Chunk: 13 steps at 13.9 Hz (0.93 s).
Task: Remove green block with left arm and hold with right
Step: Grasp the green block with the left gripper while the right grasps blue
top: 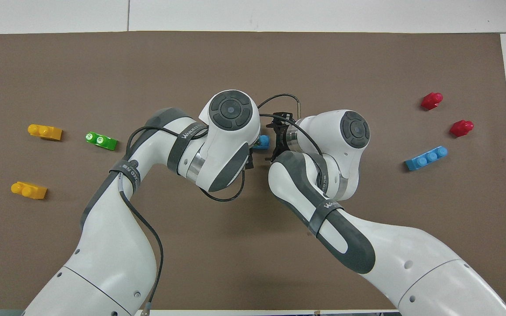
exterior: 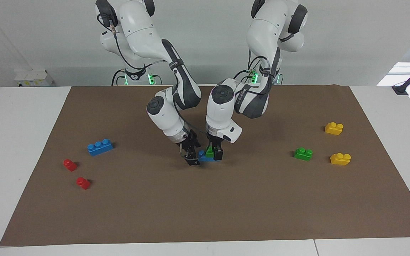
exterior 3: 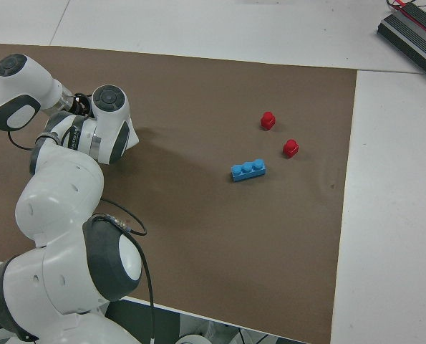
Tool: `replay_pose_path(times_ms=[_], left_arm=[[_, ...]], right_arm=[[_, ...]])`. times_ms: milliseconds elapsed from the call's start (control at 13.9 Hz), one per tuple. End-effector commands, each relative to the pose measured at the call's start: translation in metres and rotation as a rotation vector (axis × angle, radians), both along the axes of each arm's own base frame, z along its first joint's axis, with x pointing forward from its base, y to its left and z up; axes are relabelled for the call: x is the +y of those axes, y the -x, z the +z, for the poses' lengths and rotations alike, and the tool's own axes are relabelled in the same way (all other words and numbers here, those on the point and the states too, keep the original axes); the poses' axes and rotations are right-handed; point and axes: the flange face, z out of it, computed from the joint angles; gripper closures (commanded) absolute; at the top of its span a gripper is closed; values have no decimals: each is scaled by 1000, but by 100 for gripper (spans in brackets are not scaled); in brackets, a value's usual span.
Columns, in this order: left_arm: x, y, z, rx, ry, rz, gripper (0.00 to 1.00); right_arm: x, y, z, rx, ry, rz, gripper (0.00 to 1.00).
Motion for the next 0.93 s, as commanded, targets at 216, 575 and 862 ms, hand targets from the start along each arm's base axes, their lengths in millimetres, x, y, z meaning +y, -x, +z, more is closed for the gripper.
replay_pose_path(times_ms=[216, 575, 862], left_arm=[[5, 10, 6, -27, -9, -5, 0], [6, 17, -1, -30, -8, -17, 1], [7, 19, -3, -27, -9, -20, 79]], right_arm=[[11, 0, -1, -12, -20, -3, 7], [13, 1, 0, -28, -19, -3, 46], [14, 1, 1, -33, -18, 4, 100]])
